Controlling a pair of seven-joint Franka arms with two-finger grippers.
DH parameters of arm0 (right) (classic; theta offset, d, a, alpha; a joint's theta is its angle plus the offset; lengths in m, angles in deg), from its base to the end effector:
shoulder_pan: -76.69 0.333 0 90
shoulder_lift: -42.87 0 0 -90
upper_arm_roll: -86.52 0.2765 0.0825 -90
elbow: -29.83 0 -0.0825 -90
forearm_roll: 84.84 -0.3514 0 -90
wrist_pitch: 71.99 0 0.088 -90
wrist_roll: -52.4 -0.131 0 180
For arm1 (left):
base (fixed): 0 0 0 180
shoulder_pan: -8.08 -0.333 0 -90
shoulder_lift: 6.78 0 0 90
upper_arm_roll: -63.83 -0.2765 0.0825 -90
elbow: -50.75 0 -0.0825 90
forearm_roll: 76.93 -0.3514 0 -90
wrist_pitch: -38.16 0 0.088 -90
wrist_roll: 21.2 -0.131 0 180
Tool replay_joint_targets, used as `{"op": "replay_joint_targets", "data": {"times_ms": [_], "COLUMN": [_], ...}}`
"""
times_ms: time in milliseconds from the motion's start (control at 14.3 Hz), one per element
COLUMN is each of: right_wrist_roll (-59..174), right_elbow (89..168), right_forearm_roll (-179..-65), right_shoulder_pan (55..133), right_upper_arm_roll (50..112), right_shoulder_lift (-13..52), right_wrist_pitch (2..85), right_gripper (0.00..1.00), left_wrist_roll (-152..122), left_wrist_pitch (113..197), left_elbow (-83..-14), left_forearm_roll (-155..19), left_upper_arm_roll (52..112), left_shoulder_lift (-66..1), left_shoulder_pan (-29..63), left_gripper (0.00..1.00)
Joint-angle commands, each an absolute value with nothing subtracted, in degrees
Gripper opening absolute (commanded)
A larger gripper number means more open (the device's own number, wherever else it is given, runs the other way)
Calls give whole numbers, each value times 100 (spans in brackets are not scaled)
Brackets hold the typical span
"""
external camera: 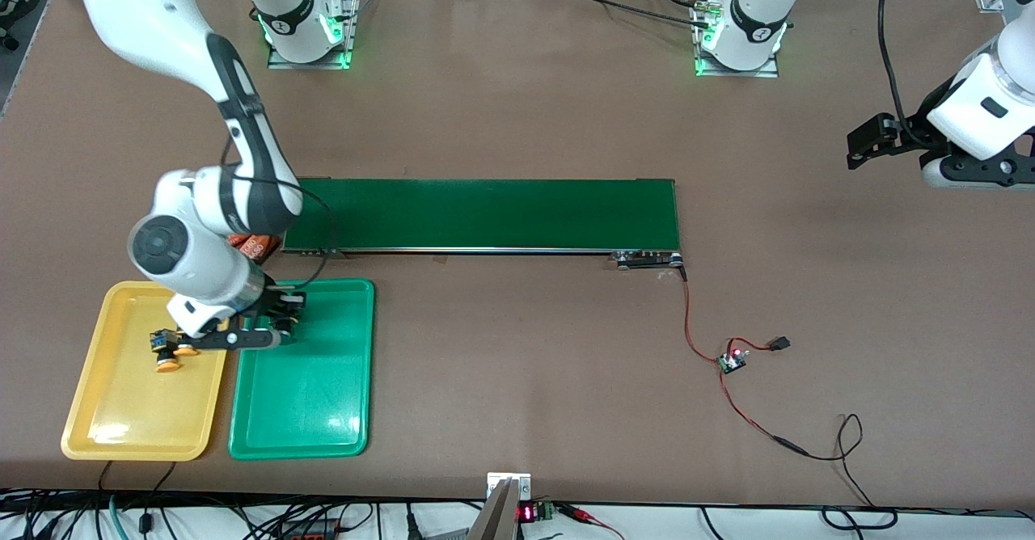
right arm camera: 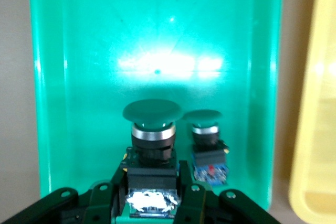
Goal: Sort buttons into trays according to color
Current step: 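Carry the green button to the green tray and release it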
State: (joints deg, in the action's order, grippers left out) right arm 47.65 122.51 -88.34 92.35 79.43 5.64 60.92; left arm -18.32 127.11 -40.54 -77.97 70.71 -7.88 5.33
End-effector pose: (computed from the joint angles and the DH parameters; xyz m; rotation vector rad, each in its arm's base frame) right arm 0.6419 0.1067 0.2175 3.1178 0.0834 0.0947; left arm 0.5211 -0.0347 0.5397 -3.1206 0.0344 0.0918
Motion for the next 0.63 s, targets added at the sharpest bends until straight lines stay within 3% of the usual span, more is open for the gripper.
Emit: {"op": "replay_joint_targets", "data": {"times_ms": [0,70,140,280,350,421,561], "right_wrist_roll": [4800,4783,4757,4757,4783,4783,4809], "right_elbow": [12027,12027,12035,12044,12044,12044,12035], "right_forearm_roll": [-8880,-8880,-8888,-8897,-8906,-8906,-8897], "right_shoulder_pan": [9224,9216,9216,9216,9233,9242,9251], "right_upper_arm_roll": [8019,8019,8019,8019,8010,8010,8010], "right_shoulder_lift": [420,385,350,323,341,358,454], "right_wrist_pitch": [6159,6177,6178,6178,6178,6178,6134], "right_gripper": [9,14,30,80,95,100,100], "left_wrist_roll": [-1927,-1936,-1936,-1918,-1918,-1927,-1927], "left_wrist_pitch": [12579,12579,12553,12492,12448,12430,12333], "left_elbow": [-4004,-4021,-4022,-4013,-3987,-3978,-3969], "left_forearm_roll": [-7886,-7886,-7886,-7877,-7877,-7877,-7877], "left_upper_arm_roll": [6972,6963,6963,6972,6981,6990,6990], "left_shoulder_lift": [-731,-705,-704,-739,-739,-739,-731], "left_shoulder_pan": [650,650,668,641,633,615,606], "left_gripper": [100,100,100,100,100,100,100]}}
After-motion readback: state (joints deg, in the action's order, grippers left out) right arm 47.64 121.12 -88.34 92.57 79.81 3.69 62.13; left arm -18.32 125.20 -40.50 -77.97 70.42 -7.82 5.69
